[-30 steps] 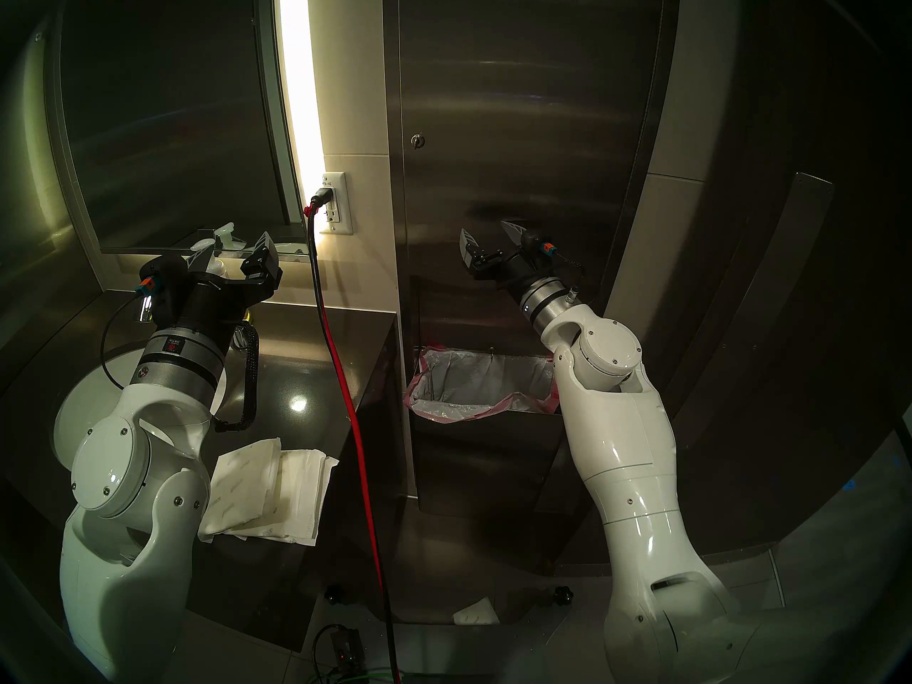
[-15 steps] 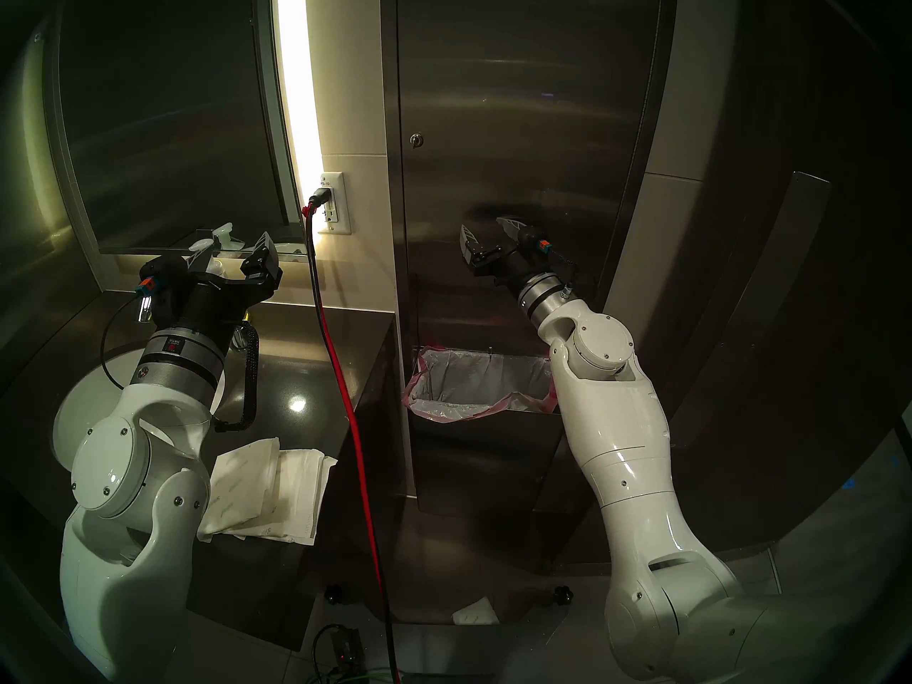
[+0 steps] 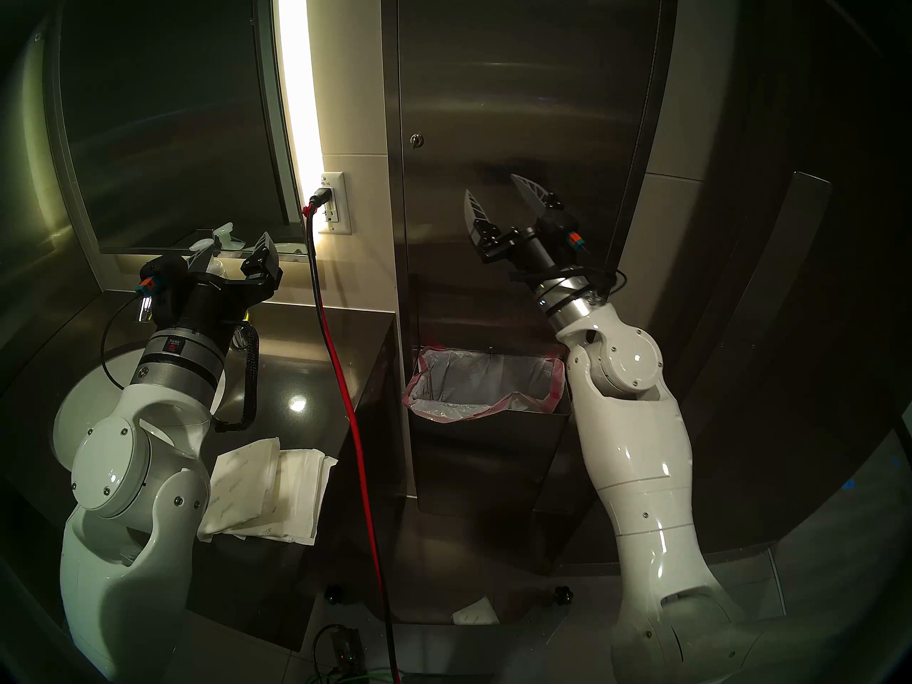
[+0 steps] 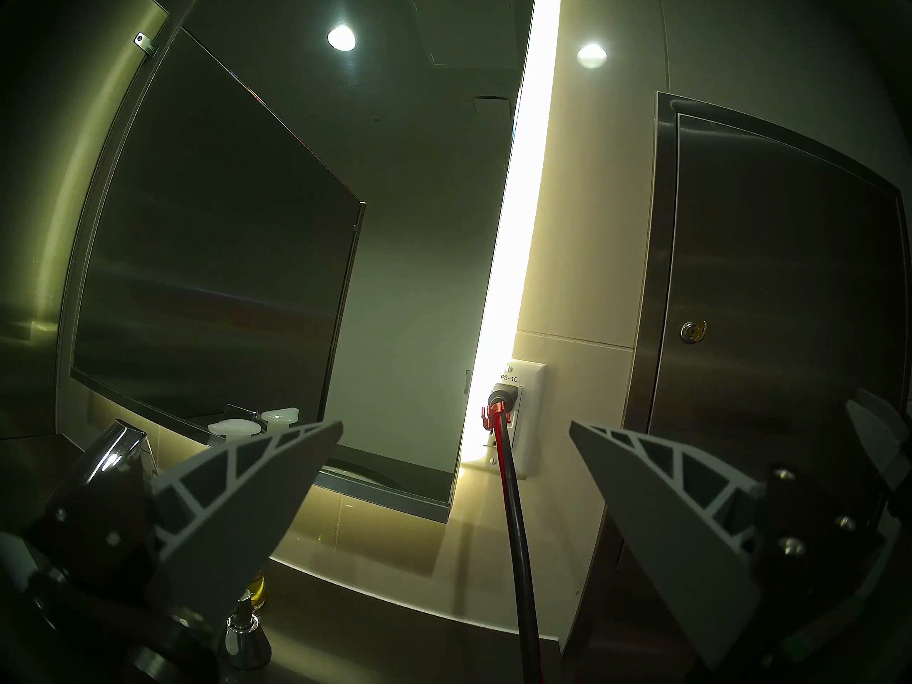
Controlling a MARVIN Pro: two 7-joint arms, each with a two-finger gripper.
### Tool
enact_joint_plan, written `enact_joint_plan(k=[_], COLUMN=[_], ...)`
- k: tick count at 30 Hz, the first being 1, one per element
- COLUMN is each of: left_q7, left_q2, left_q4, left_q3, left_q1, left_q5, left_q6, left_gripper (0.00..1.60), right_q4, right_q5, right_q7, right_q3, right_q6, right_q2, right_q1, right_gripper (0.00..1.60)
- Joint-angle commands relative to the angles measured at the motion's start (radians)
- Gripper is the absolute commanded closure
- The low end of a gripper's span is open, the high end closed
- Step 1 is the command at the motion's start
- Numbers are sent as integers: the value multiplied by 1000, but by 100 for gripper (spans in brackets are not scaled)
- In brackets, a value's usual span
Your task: Twist key and close towel dispenser
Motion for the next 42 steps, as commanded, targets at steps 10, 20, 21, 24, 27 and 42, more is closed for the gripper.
enact_joint_plan(k=[10,20,21,24,27,42], left_q7=[-1,-1,-1,-1,-2,-2], left_q2=[0,-1,-1,-1,-1,-2], left_q4=[-6,-6,-6,-6,-6,-7], left_q3=[-1,-1,-1,-1,-1,-2], left_q1=[-3,-3,-3,-3,-3,-3], left_q5=[0,1,1,1,1,1], left_q6=[-1,-2,-2,-2,-1,-1], left_gripper=[0,0,0,0,0,0], right_q4=[-209,-289,-279,-314,-348,-425], right_q5=[-10,-38,-42,-55,-76,-216], right_q7=[-9,-37,-29,-40,-60,-260], right_q3=[139,172,159,138,117,109], right_q6=[-96,-147,-148,-163,-180,-318], right_q2=[24,-25,-18,-32,-46,-74], right_q1=[-233,-367,-348,-409,-463,-625], right_gripper=[0,0,0,0,0,0])
